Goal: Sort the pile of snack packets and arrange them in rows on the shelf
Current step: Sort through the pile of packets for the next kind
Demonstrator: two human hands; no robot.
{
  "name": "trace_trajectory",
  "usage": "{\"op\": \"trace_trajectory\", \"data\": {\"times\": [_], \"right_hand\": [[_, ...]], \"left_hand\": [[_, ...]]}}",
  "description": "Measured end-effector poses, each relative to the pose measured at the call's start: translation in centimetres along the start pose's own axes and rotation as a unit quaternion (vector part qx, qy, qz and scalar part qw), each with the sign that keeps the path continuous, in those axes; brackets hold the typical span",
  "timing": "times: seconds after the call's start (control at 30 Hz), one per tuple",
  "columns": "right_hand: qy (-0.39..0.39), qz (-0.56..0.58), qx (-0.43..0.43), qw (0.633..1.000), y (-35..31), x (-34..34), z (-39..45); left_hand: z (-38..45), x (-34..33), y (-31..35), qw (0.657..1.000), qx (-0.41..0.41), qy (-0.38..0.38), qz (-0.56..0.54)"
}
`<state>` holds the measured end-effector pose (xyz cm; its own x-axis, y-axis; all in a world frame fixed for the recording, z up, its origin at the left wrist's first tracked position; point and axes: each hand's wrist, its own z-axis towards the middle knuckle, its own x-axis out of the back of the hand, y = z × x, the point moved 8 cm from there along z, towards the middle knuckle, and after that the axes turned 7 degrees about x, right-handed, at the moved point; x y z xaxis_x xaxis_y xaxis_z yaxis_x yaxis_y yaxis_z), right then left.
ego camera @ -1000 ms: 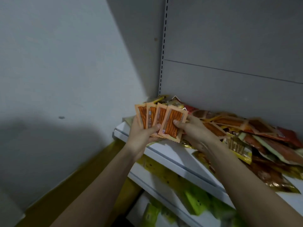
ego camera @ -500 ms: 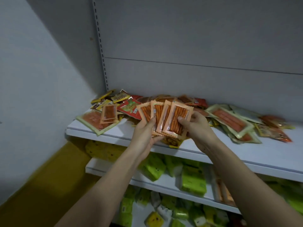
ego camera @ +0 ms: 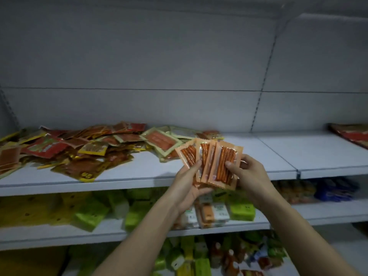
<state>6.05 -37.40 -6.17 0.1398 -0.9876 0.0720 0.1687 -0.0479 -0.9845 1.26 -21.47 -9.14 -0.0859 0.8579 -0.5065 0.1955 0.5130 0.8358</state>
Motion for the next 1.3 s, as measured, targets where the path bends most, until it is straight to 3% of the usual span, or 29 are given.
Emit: {"op": "trace_trajectory", "data": {"times": [0.3,0.57,0.97,1.3], "right_hand": [[0.106,-0.025,-0.003,0.994,0.6,24.9,-1.7],[0.137,-0.006,-0.002,0.991,2.3,37.5,3.1],[0.194,0.003,-0.036,0.98,6.8,57.9,16.6],[0.226,-0.007,-0.031,0.974,8.6,76.1,20.8]], "left_hand": [[5.7,-21.7,-10.4,0.988,0.057,-0.085,0.116],[14.4,-32.4,-15.3,0.988,0.059,-0.079,0.117],[34.1,-50.2,-22.1,0.989,0.048,-0.112,0.08],[41.7,-66.2,-29.2,0.986,0.044,-0.136,0.088]]}}
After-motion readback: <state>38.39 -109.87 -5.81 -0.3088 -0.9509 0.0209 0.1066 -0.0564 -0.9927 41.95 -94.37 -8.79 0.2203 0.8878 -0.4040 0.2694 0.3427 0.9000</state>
